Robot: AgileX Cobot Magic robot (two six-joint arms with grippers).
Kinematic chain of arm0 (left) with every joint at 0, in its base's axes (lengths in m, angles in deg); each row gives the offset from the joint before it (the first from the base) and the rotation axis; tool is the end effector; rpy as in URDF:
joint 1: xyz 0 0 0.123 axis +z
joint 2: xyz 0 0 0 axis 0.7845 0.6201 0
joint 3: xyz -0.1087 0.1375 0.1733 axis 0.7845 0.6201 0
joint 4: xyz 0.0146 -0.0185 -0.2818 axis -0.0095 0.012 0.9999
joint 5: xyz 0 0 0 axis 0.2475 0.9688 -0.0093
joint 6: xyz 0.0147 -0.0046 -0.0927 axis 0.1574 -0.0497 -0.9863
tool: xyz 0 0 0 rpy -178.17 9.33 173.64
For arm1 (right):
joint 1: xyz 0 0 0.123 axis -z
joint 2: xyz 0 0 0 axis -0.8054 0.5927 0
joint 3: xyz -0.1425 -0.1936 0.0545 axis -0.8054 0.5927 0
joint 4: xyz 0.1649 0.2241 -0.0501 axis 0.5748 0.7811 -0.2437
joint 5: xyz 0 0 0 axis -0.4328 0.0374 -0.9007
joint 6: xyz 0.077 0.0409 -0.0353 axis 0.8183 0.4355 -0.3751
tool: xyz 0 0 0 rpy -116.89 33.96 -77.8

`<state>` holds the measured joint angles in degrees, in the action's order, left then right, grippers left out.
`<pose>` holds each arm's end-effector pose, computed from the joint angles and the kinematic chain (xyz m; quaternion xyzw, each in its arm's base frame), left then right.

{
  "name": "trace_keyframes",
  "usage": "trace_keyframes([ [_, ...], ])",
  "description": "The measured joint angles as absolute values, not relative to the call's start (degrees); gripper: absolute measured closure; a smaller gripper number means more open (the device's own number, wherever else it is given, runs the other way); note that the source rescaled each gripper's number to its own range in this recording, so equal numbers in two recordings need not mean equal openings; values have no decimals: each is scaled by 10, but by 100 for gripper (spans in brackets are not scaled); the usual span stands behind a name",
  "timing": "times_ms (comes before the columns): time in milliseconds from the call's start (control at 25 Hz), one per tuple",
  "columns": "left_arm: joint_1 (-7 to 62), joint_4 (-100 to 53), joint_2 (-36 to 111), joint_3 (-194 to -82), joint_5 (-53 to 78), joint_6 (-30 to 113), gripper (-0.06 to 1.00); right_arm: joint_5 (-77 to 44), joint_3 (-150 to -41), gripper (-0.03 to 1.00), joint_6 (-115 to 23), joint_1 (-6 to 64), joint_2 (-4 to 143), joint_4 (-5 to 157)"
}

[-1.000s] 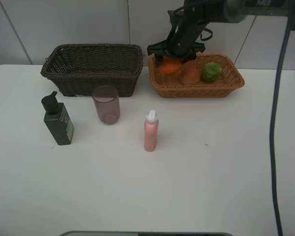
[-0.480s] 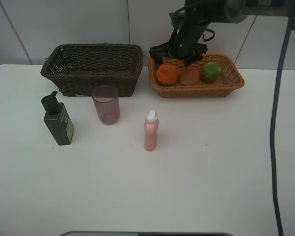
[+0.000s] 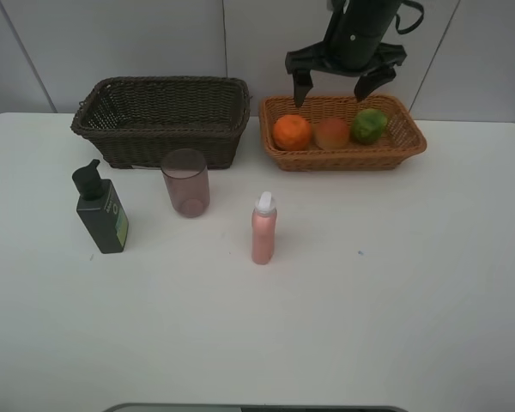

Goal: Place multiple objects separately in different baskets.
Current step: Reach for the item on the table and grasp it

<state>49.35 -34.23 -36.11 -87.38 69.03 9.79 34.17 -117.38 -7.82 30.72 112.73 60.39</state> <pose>0.0625 -0.0070 0.2939 0.0332 0.8465 -0.0286 0.5306 0.4261 0.1682 0.2091 -0.0862 0.9778 -0.0014 0.1912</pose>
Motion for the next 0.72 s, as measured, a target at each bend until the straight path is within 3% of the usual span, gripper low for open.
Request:
trace_keyframes([
  [480, 494, -342, -361, -874, 690, 98, -5, 351, -865, -3, -112, 454, 813, 608],
  [720, 494, -342, -361, -874, 690, 98, -5, 353, -754, -3, -147, 467, 594, 619],
])
